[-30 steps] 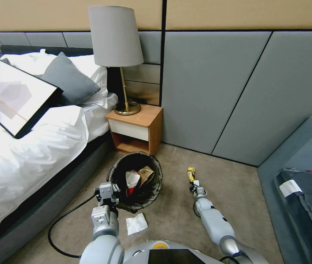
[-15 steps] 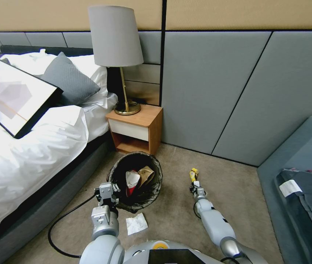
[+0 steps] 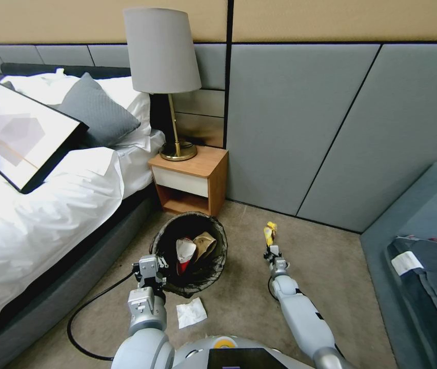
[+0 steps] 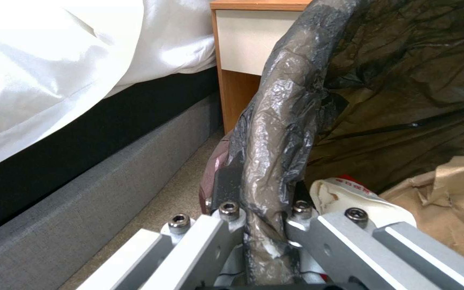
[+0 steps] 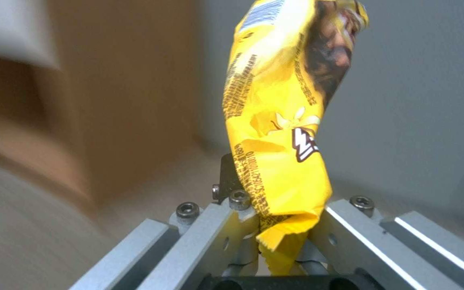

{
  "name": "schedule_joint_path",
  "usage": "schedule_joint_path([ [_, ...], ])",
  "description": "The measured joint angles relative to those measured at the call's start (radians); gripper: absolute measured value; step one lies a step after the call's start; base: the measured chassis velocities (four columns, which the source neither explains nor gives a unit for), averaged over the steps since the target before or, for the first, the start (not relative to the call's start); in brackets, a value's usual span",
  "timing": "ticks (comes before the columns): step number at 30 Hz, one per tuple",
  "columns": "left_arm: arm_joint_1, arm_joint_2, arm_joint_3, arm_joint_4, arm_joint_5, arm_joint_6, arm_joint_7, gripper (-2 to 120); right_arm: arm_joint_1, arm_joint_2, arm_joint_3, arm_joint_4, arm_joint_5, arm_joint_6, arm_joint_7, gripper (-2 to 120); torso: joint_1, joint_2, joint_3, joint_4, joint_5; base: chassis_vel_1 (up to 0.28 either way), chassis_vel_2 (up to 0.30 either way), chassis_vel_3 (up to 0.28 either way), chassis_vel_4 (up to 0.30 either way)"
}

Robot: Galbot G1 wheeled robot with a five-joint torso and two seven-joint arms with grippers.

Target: Pick up the trash bin, then pick up the garbage from the floor and place it into the trash bin.

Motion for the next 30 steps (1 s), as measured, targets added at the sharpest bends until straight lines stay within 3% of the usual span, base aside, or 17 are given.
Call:
schedule_joint_path([
  [1,0.000,0.000,0.000,0.000,0.000,0.000,0.000,0,-0.023,-0.002,-0.015,0.083,0.009,0.026,-0.053,0,0.000,0.000,0.000,-0.0003,0.0000,0.000,0.000,0.000,0.000],
  [2,0.000,0.000,0.000,0.000,0.000,0.000,0.000,0,-0.023,-0.002,-0.015,0.083,0.009,0.026,-0.053,0,0.000,0.000,0.000,-0.0003,0.0000,0.000,0.000,0.000,0.000],
  [5,0.000,0.000,0.000,0.000,0.000,0.000,0.000,0,-0.082,-0.014,-0.067,0.275,0.061,0.094,-0.229,0,0.000,0.000,0.000,-0.0001,-0.0003,0.000,0.000,0.000,0.000],
  [9,0.000,0.000,0.000,0.000,0.000,0.000,0.000,0,-0.131,-0.032,-0.126,0.387,0.092,0.120,-0.327,0,0.000,0.000,0.000,-0.0003,-0.0003,0.000,0.000,0.000,0.000],
  [13,0.000,0.000,0.000,0.000,0.000,0.000,0.000,0,-0.165,-0.060,-0.216,0.440,0.092,0.124,-0.353,0,0.000,0.000,0.000,-0.0002,-0.0002,0.000,0.000,0.000,0.000],
  [20,0.000,0.000,0.000,0.000,0.000,0.000,0.000,0,-0.168,-0.074,-0.318,0.378,0.046,0.128,-0.350,0,0.000,0.000,0.000,-0.0001,0.0001,0.000,0.000,0.000,0.000],
  [30,0.000,0.000,0.000,0.000,0.000,0.000,0.000,0,-0.144,-0.044,-0.339,0.242,0.042,0.136,-0.320,0,0.000,0.000,0.000,-0.0002,0.0001,0.000,0.000,0.000,0.000],
])
